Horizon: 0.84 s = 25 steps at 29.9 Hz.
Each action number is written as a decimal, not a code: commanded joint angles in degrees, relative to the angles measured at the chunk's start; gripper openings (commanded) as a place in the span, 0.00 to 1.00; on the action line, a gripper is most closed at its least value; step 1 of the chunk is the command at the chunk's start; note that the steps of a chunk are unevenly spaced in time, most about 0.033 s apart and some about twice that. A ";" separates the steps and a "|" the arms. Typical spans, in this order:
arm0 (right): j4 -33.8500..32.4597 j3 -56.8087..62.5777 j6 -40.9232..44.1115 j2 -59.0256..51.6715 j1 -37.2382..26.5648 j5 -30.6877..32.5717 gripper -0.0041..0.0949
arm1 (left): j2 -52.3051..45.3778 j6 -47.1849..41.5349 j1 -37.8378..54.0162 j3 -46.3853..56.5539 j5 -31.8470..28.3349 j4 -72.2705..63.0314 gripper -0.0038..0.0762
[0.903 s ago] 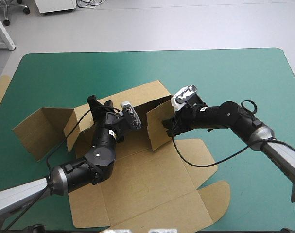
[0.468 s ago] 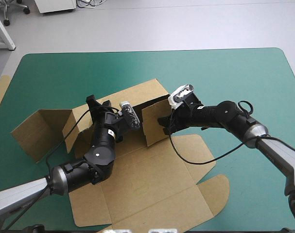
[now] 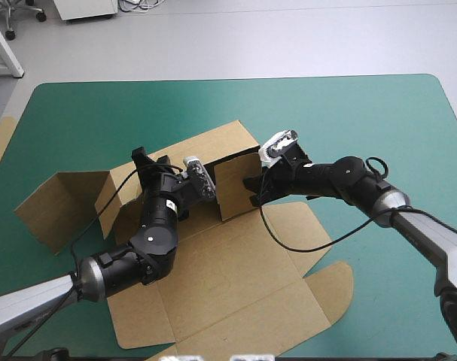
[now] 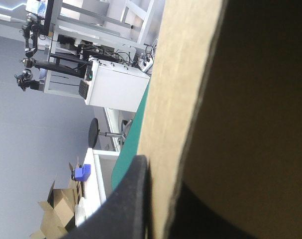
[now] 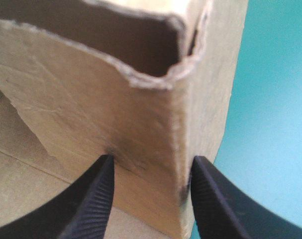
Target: Fold the box
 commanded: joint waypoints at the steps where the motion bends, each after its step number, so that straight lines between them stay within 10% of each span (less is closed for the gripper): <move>1: 7.52 -1.75 -5.90 -1.22 1.05 -0.87 0.48 | -1.87 -1.90 -0.28 -1.51 -0.88 -0.33 0.04; 25: 12.62 -2.35 -11.92 1.04 1.62 -0.76 0.69 | -1.87 -1.68 -0.28 -1.51 -1.49 -1.50 0.04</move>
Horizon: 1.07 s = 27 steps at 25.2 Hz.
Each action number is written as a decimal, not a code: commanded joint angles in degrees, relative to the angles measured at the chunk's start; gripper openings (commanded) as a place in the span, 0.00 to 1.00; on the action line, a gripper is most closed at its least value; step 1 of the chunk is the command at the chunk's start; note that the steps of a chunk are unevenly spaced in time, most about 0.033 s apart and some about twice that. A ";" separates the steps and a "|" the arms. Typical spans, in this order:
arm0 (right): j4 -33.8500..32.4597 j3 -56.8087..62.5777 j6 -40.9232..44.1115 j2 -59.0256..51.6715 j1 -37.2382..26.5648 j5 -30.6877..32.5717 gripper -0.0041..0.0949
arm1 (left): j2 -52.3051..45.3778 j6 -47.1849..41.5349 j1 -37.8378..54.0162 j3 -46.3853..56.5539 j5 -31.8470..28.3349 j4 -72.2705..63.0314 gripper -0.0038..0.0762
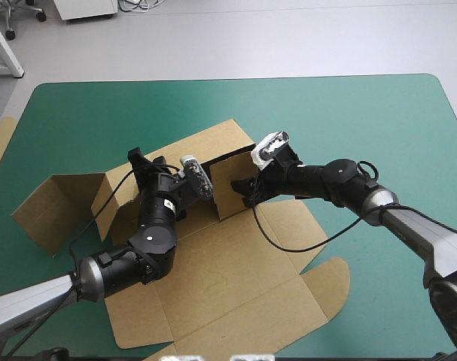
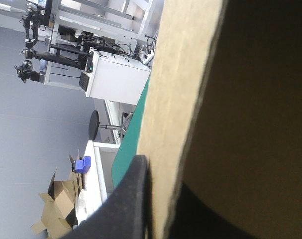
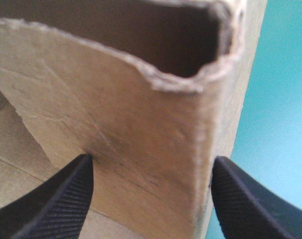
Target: Fold the box
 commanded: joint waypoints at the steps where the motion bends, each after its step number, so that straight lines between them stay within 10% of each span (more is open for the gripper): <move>1: 3.37 -2.31 -0.87 -1.84 0.28 0.16 0.69 | -1.76 -1.98 -0.39 -1.46 -2.92 -0.79 0.04; 13: 13.06 -2.31 -8.62 1.71 0.28 2.21 0.63 | -1.76 -1.71 -0.39 -1.46 -3.41 -1.83 0.04; 19: 15.52 -2.31 -13.09 2.09 0.38 2.20 0.15 | -1.76 -1.37 -0.39 -1.46 -3.41 -2.22 0.04; 27: 16.06 -2.31 -14.80 2.09 3.58 0.04 0.04 | -1.76 -1.37 -0.39 -1.66 -3.41 -2.81 0.04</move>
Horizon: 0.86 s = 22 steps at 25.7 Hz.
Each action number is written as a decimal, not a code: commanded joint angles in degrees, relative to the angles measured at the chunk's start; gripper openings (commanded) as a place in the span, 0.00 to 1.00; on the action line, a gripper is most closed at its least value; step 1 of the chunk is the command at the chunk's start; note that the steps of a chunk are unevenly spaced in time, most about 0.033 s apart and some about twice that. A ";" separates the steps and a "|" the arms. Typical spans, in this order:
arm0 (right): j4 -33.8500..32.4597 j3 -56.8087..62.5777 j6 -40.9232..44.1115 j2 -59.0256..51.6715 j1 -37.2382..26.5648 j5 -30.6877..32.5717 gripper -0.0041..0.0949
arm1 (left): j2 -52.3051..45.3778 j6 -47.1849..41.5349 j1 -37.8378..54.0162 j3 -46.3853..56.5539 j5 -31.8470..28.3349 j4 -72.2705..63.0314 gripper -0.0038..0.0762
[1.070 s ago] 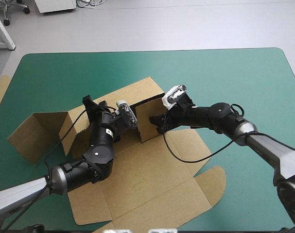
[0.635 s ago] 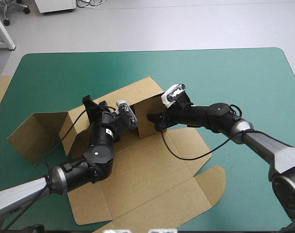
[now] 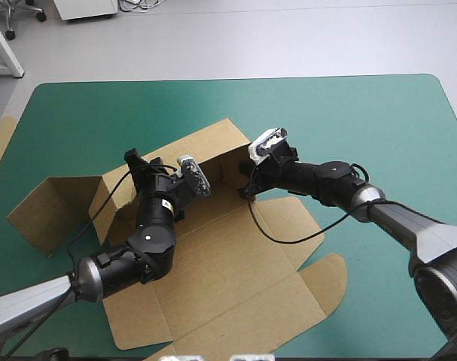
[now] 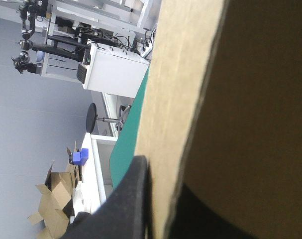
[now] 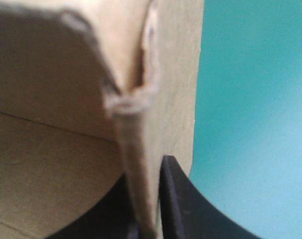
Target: Fold the box
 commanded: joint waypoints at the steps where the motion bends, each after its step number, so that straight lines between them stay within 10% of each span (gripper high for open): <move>1: 1.62 -1.40 -0.41 -2.13 2.36 5.38 0.04 | -1.47 -1.99 -0.39 -1.55 -4.17 -0.82 0.04; 11: 1.62 -1.40 0.69 -2.13 2.36 3.25 0.04 | -1.47 -1.89 -0.39 -1.55 -3.67 -0.18 0.05; 22: 1.46 -1.40 0.69 -2.13 2.36 1.69 0.04 | -3.43 0.61 -3.61 -1.83 -1.43 -2.69 0.56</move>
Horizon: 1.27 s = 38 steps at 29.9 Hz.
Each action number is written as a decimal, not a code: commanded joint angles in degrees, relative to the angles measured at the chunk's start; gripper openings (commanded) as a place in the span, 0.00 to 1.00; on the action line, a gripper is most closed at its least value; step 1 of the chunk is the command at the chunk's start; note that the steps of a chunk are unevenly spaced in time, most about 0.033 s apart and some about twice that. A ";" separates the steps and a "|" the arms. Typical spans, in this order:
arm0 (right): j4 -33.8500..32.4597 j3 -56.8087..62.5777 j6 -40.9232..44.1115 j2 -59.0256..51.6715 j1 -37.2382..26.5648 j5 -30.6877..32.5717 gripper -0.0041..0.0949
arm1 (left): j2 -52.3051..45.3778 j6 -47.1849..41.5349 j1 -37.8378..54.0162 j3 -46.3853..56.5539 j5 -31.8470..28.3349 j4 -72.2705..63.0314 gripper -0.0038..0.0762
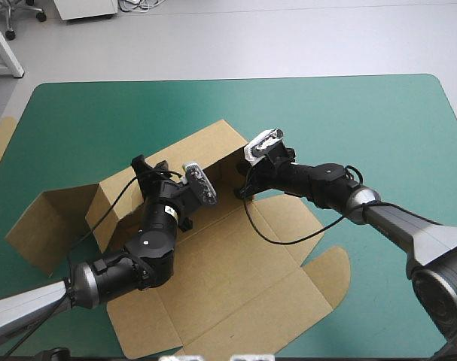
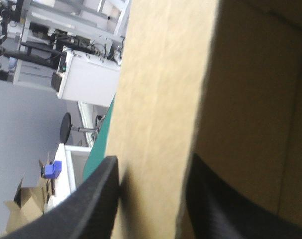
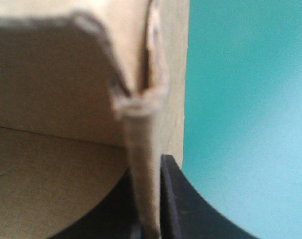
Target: Fold the box
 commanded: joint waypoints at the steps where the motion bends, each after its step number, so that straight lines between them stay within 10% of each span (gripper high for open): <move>1: 0.85 -1.34 0.46 -2.15 0.79 4.98 0.04 | -2.01 -0.70 -1.73 -2.03 1.45 1.54 0.58; 16: 0.75 -1.34 1.07 -2.15 0.79 3.79 0.04 | -4.78 -3.08 -18.51 -5.73 14.16 8.07 0.58; 21: -0.85 -1.34 2.82 -2.15 0.55 3.64 0.04 | -5.07 -3.08 -19.74 -13.18 21.01 8.52 0.29; 24: -2.18 -1.23 4.31 -2.15 0.55 3.37 0.04 | -6.69 -3.08 -19.64 -17.05 19.34 7.22 0.04; 38: -23.61 -2.33 28.10 -4.06 -5.87 0.03 0.04 | -19.05 0.34 4.10 -18.54 8.09 -6.07 0.05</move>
